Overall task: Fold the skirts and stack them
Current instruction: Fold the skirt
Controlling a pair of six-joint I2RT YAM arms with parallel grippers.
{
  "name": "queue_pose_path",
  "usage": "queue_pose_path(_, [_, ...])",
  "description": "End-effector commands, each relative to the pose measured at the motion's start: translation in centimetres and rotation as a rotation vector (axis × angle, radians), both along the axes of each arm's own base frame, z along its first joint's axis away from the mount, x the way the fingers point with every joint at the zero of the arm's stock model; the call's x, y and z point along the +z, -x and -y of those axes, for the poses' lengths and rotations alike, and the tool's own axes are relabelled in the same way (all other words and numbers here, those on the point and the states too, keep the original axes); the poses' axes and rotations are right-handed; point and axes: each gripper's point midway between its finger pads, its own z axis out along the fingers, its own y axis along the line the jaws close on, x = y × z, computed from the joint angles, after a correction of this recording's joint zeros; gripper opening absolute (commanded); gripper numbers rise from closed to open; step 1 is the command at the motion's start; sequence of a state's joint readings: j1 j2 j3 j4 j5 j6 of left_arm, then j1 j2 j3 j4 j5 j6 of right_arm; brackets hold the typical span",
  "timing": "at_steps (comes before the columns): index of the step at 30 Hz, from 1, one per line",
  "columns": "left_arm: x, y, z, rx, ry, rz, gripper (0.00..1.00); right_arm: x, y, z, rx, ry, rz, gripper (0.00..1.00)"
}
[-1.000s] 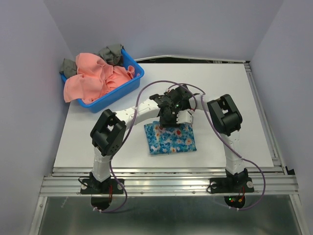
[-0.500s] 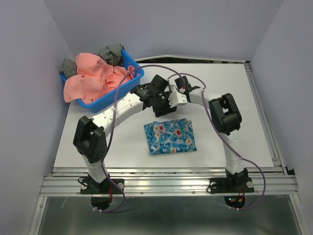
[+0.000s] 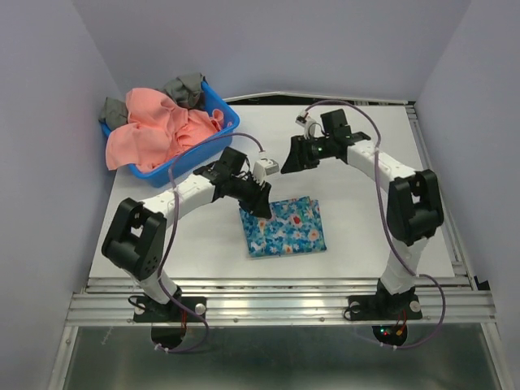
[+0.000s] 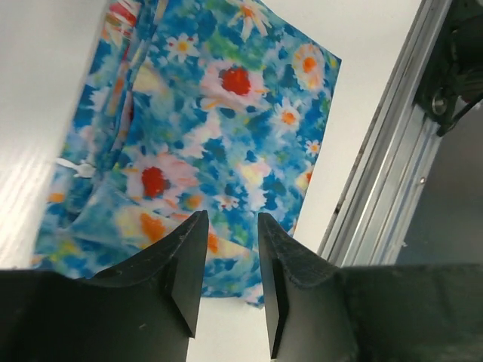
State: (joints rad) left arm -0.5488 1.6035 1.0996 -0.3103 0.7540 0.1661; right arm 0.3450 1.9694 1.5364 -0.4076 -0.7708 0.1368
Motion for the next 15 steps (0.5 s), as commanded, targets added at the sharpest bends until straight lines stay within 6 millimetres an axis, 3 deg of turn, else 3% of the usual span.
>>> queue_pose_path(1, [-1.4,-1.1,1.3,0.072,0.085,-0.093,0.43,2.0,4.8,1.5,0.064,-0.006,0.011,0.60])
queue_pose_path(4, [-4.0,-3.0,0.2,0.130,0.050,-0.143,0.41,1.9,9.2,1.8,0.129,-0.069,-0.069,0.51])
queue_pose_path(5, [-4.4,-3.7,-0.3,0.152,0.046,-0.151,0.41,1.0,11.6,1.4,0.168,-0.072,-0.107,0.47])
queue_pose_path(8, [-5.6,-4.8,-0.6,0.195,0.037,-0.198,0.41,-0.7,13.9,0.7,0.183,-0.051,-0.166,0.45])
queue_pose_path(13, [-6.8,-5.7,-0.6,0.207,0.033,-0.247,0.41,-7.8,11.6,2.3,0.001,0.136,-0.237,0.43])
queue_pose_path(15, [-6.9,-6.0,-0.8,0.214,0.030,-0.246,0.42,-9.0,10.4,2.9,-0.047,0.179,-0.238,0.42])
